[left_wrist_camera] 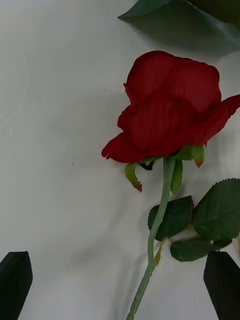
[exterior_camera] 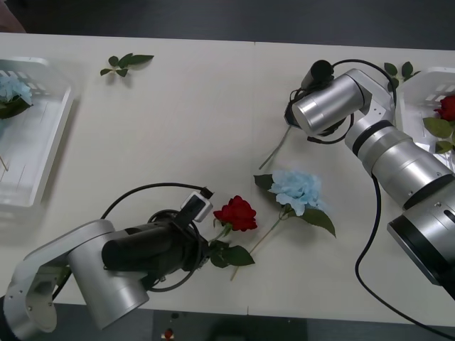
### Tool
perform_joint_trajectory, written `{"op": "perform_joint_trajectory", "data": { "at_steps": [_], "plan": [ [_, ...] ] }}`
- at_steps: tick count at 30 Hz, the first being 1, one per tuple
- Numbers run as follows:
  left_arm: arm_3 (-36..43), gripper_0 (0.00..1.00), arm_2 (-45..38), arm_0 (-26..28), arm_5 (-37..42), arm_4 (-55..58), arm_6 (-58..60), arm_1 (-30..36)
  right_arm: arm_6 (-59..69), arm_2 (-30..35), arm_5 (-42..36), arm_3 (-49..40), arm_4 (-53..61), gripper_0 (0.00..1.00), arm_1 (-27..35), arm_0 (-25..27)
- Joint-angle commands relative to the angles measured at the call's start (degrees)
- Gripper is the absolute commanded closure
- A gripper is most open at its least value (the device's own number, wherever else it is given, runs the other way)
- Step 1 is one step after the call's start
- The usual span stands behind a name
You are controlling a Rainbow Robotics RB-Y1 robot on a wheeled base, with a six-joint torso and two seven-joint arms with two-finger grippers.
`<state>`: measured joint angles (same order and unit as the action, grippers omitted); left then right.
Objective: Put the red flowers into the right box and the blue flowers into the left box
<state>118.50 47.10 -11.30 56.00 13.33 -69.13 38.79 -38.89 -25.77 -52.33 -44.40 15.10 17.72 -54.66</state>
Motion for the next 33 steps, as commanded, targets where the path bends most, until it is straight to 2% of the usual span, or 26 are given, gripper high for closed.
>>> {"op": "perform_joint_trajectory", "data": {
  "at_steps": [1,3,5,10,18,22,23,27,28,29,31,33],
  "plan": [
    [-3.54,0.0,0.71,-3.73,0.25,-0.94,1.89,-3.55,1.62,0.28,0.12,-0.87,-0.86,0.59,-0.58,-1.68],
    [-5.91,0.0,1.68,-5.14,0.25,-1.47,2.16,-4.87,1.62,0.19,0.12,-0.87,-0.95,0.83,-0.67,-1.77],
    [-7.75,0.0,2.47,-6.02,0.25,-1.55,2.16,-5.66,1.8,-0.42,0.12,-0.87,-0.95,0.99,-0.67,-1.68],
    [-10.83,0.0,4.85,-8.13,0.25,-1.64,2.51,-5.83,2.23,-1.39,0.12,-0.87,-0.95,1.0,-0.67,-1.68],
    [-11.18,0.0,8.01,-9.36,0.25,-1.55,2.86,-4.34,2.32,-1.39,0.12,-0.87,-0.77,1.0,-0.32,-1.86],
    [-11.18,0.0,9.15,-9.8,0.25,-1.64,2.95,-3.99,1.36,-1.39,-0.14,-2.63,1.07,1.0,2.32,-2.03],
    [-11.18,0.03,9.42,-9.97,0.25,-1.55,2.95,-3.9,1.0,-1.39,-0.84,-3.94,1.77,1.0,3.64,-2.03],
    [-11.18,0.3,10.65,-10.5,0.25,-1.55,3.04,-3.55,-2.78,-1.39,-5.5,-9.92,6.26,1.0,9.44,-2.03],
    [-11.18,0.44,10.91,-10.76,0.33,-1.47,3.12,-3.55,-4.36,-1.39,-7.43,-12.03,7.84,1.0,11.37,-2.03],
    [-11.18,0.52,11.0,-10.76,0.33,-1.47,3.21,-3.55,-5.06,-1.3,-8.31,-13.0,8.63,1.0,12.42,-2.03],
    [-11.18,0.8,11.09,-11.03,0.25,-1.47,3.56,-3.55,-7.7,-0.77,-11.48,-16.42,11.62,1.0,16.03,-2.03],
    [-11.18,0.96,11.09,-11.12,0.33,-1.47,3.74,-3.55,-9.72,0.02,-13.67,-18.27,13.46,1.0,18.58,-2.03]
  ]
}}
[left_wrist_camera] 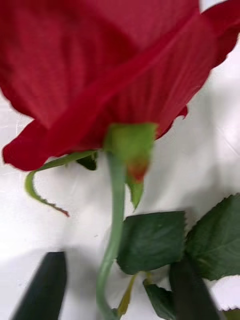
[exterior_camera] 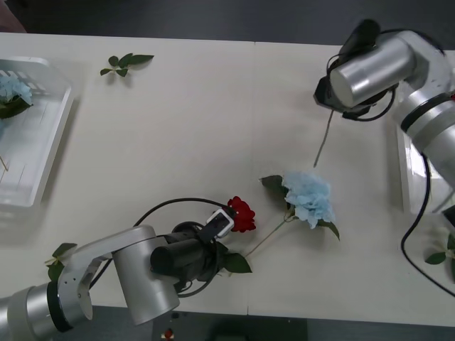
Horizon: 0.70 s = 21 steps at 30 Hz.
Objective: Put the red flowers into the right box and the blue flowers into the left box
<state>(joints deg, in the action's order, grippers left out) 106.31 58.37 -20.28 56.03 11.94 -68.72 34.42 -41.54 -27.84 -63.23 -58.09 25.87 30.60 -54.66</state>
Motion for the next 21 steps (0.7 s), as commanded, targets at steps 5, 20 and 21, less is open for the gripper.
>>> {"op": "perform_joint_trajectory", "data": {
  "at_steps": [5,20,21],
  "plan": [
    [1.0,1.0,-0.18,-2.57,0.22,0.02,3.86,0.82,-14.18,6.13,-8.58,-7.57,8.41,1.0,13.25,-2.03],
    [10.41,1.0,-13.37,-2.13,0.22,6.34,5.62,10.31,-35.54,23.97,-13.94,-7.39,21.59,1.0,28.2,9.66],
    [10.67,1.0,-16.09,-2.13,0.22,8.72,5.62,11.01,-37.47,26.61,-13.94,-7.39,21.85,1.0,28.2,11.59]
  ]
}}
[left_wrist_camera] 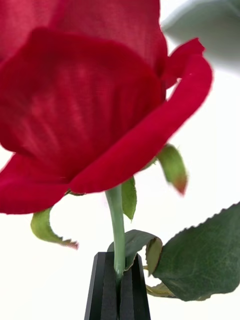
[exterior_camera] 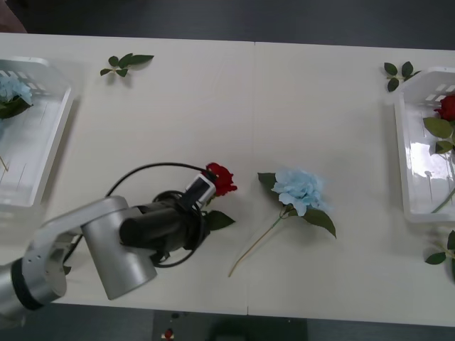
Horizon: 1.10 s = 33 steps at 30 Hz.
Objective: Put the red flowers into the right box and the blue flowers into the left box
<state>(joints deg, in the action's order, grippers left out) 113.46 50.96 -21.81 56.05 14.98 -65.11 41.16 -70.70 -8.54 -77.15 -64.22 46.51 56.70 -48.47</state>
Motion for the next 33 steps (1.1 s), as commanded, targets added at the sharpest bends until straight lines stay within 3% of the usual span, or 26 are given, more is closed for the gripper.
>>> {"op": "perform_joint_trajectory", "data": {
  "at_steps": [1,7,9,19,23,26,28,33],
  "plan": [
    [3.52,1.0,-10.97,-0.6,0.2,7.78,2.01,4.89,-10.25,9.77,-0.02,-1.26,1.39,1.0,2.1,7.34],
    [3.52,1.0,-10.97,-0.6,0.2,7.78,2.01,4.89,-17.89,16.28,2.61,-1.26,2.27,1.0,1.66,15.77],
    [2.03,1.0,-15.1,-2.09,0.11,7.61,4.55,5.42,-19.47,16.36,4.64,-1.26,2.62,1.0,1.57,17.8],
    [8.62,1.0,-16.68,-0.42,0.11,10.33,6.75,4.45,-21.14,16.28,11.49,-1.26,1.92,0.99,-2.82,20.78],
    [9.59,1.0,-20.2,-0.69,0.2,17.1,8.25,4.19,-21.5,16.28,12.9,-1.35,1.66,0.77,-4.41,20.78],
    [9.85,1.0,-21.61,-2.36,0.2,20.26,12.46,1.99,-21.94,16.28,13.16,-1.26,1.74,0.23,-4.49,20.78],
    [9.85,1.0,-21.61,-4.12,0.28,19.47,16.77,-0.38,-22.46,16.36,13.07,-1.44,2.53,0.03,-4.49,20.78],
    [7.92,1.0,-20.55,-9.74,2.31,13.85,27.23,-7.41,-25.19,16.45,12.81,-2.05,8.51,0.0,-3.61,20.7]
  ]
}}
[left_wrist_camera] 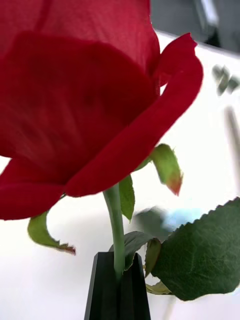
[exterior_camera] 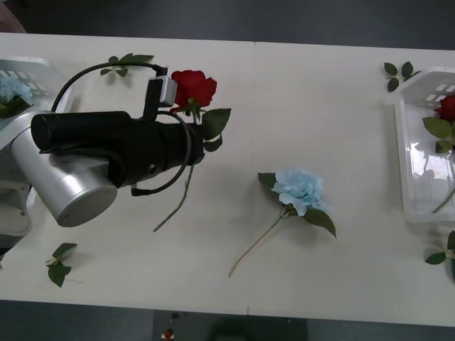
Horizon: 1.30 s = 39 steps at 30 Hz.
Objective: Put the red flowers into the right box and the blue flowers into the left box
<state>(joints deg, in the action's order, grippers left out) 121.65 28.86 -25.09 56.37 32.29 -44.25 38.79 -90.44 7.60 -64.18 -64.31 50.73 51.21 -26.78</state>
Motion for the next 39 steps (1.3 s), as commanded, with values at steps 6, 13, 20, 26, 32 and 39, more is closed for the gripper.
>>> {"op": "perform_joint_trajectory", "data": {
  "at_steps": [6,13,20,26,32,39],
  "plan": [
    [-7.48,1.0,4.1,-16.31,4.1,-10.23,17.53,-14.18,-18.28,5.59,-8.42,-1.96,14.57,0.0,2.06,-3.02],
    [-11.7,1.0,4.53,-20.44,1.73,-10.94,20.52,-20.69,-27.42,9.19,-21.34,-1.96,26.18,0.0,2.06,-6.18],
    [-11.26,1.0,4.53,-20.61,-4.43,-14.36,28.87,-23.24,-30.32,9.54,-30.13,-1.96,38.31,0.0,1.53,-8.56],
    [-10.91,1.0,5.33,-20.61,-8.64,-20.25,38.01,-23.15,-29.7,12.0,-36.02,-1.96,46.92,0.0,-1.11,-9.17],
    [-10.91,1.0,6.2,-21.05,-10.23,-24.47,45.04,-22.53,-29.97,12.09,-38.04,-1.96,55.88,0.0,-3.57,-9.35],
    [-10.91,1.0,6.2,-21.14,-10.23,-24.73,45.48,-22.44,-29.62,12.0,-38.3,-4.68,58.34,0.0,-7.7,-10.31]
  ]
}}
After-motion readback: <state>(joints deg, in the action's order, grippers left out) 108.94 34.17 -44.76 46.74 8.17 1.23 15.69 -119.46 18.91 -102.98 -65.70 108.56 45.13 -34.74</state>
